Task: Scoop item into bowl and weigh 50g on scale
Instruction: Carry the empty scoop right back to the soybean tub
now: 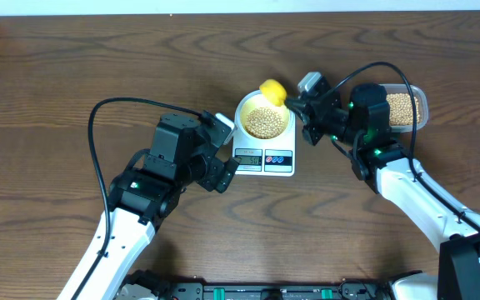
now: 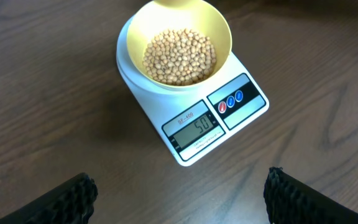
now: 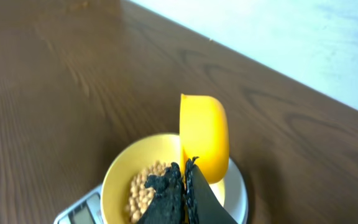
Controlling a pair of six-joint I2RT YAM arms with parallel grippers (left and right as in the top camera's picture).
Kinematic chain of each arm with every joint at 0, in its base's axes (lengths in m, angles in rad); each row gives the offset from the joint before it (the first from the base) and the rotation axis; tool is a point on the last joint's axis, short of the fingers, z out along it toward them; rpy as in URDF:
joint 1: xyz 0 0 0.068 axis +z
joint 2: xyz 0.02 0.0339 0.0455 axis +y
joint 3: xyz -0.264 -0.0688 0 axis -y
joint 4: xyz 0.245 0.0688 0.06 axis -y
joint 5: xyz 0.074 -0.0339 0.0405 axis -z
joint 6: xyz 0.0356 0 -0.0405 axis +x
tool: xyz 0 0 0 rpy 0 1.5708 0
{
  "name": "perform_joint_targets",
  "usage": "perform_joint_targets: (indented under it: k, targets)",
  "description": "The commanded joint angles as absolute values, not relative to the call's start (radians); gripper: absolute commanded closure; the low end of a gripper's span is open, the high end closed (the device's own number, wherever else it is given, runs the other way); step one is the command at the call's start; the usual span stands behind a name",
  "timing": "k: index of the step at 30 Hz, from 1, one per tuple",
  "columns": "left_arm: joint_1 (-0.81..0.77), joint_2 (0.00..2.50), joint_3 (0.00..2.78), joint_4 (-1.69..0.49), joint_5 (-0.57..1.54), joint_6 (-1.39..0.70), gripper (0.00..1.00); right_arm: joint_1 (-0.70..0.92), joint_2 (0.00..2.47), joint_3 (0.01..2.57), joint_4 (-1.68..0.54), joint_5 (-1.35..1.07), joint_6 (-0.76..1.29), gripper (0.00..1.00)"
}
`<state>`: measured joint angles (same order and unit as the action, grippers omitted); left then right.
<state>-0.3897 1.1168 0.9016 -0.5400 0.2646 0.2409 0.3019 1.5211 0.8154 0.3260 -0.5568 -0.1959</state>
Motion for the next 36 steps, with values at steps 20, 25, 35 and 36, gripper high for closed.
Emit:
perform_joint_targets:
  k: [20,25,35,36]
  targets:
    - [-0.385,1.119,0.885,-0.537,0.28,0.254,0.12,-0.013,1.381,0.815,0.293,-0.522,0.281,0.99]
    - [-0.385,1.119,0.885,-0.537,0.28,0.254,0.12,-0.091,1.287,0.815,0.157,-0.427,0.356,0.99]
    - [-0.385,1.119,0.885,-0.537,0.28,0.254,0.12,-0.215,1.224,0.815,-0.07,-0.343,0.427,0.98]
    - [-0.385,1.119,0.885,-0.537,0.28,0.254,0.12,-0.219,1.225,0.815,-0.084,-0.316,0.445,0.99]
